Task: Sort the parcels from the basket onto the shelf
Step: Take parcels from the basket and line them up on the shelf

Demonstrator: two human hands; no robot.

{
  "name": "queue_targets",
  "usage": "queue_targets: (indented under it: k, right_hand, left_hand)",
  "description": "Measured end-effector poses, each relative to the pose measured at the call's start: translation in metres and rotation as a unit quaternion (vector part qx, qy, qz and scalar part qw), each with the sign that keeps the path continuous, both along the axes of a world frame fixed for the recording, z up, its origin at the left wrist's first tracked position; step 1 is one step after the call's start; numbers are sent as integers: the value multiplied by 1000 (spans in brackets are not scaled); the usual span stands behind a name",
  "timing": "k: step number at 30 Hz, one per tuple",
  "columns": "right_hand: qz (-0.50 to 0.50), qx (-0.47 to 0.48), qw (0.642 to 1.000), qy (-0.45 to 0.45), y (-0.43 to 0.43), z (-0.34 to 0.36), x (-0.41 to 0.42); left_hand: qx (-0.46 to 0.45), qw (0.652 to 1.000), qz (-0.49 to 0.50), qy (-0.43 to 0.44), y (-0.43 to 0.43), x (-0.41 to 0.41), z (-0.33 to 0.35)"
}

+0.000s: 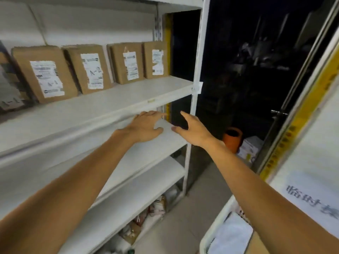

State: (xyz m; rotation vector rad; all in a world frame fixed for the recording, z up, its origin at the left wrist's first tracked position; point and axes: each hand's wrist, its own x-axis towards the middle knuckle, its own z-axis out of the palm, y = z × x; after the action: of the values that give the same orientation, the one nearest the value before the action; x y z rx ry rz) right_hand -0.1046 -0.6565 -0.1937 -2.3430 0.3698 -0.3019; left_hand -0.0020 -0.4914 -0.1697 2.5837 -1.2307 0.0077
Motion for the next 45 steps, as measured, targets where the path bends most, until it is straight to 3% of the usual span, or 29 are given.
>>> queue_targets:
  k: [8, 14, 21, 28, 31, 35, 40, 45]
  right_hand:
    - [-182, 67, 978, 76, -117, -94, -136]
    - [-288, 138, 934, 161, -146, -192, -224]
    - [-360, 240, 872, 229, -153, -276, -271]
    - [-368, 313, 825, 294, -164, -365, -314]
    - [-371, 328, 810, 314, -182, -413, -331]
    - [-351, 273, 813, 374, -209, -472, -351]
    - [-358, 269, 808, 382, -218, -530, -362]
    - [-420, 414, 741, 321, -210, -572, -368]
  left_hand:
    - [-2, 974, -182, 136, -164, -81, -87]
    - [61, 922, -296, 244, -237, -150, -196]
    - [176, 862, -340, 333, -275, -189, -297]
    - [267, 834, -325, 357, -282, -228, -393]
    - [290, 838, -307, 346, -289, -248, -442]
    - [305, 845, -272, 345, -302, -269, -500]
    - [290, 863, -256, 326, -323, -287, -551]
    - [280, 884, -183, 326, -331, -320, -578]
